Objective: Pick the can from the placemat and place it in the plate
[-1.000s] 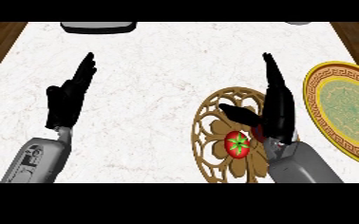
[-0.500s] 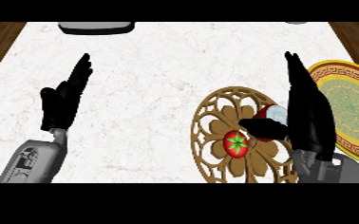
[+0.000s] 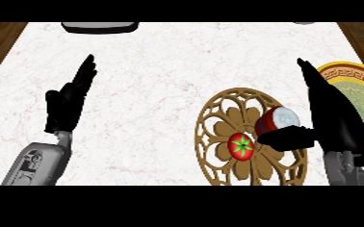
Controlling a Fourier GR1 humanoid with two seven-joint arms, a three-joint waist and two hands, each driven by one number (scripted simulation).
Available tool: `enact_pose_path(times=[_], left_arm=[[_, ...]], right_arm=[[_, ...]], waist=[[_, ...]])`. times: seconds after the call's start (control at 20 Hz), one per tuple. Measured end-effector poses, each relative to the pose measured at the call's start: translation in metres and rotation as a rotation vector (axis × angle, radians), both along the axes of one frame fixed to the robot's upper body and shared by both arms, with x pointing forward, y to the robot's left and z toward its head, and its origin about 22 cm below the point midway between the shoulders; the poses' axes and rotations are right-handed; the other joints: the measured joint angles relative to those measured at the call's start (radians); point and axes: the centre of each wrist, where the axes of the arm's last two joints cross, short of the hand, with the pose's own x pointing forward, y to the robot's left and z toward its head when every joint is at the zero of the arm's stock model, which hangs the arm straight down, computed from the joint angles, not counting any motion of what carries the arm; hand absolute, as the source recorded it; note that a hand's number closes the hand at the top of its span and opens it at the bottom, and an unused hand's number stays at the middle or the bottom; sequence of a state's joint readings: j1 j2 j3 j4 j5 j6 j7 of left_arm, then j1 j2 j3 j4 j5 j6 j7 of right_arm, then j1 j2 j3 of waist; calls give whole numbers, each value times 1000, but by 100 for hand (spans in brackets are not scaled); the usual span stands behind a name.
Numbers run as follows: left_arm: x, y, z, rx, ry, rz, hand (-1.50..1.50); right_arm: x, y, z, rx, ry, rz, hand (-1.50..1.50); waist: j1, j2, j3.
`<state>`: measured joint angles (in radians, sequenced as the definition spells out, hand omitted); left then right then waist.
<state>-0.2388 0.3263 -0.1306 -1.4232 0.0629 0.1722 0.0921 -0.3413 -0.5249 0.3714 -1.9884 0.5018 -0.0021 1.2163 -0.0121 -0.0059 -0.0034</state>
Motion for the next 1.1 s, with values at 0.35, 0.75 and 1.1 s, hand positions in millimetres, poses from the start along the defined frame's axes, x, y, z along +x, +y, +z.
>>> enact_pose_path(times=[0.35, 0.75, 1.1], left_arm=[[4, -8, -4, -1, 3, -19, 0], [2, -1, -1, 1, -8, -19, 0], [6, -6, 0, -4, -5, -13, 0]], right_arm=[[11, -6, 3, 7, 86, 9, -150], [18, -15, -27, -15, 235, 0, -150], [22, -22, -47, -13, 305, -7, -150]], waist=[[7, 4, 1], [13, 5, 2], [12, 6, 3]])
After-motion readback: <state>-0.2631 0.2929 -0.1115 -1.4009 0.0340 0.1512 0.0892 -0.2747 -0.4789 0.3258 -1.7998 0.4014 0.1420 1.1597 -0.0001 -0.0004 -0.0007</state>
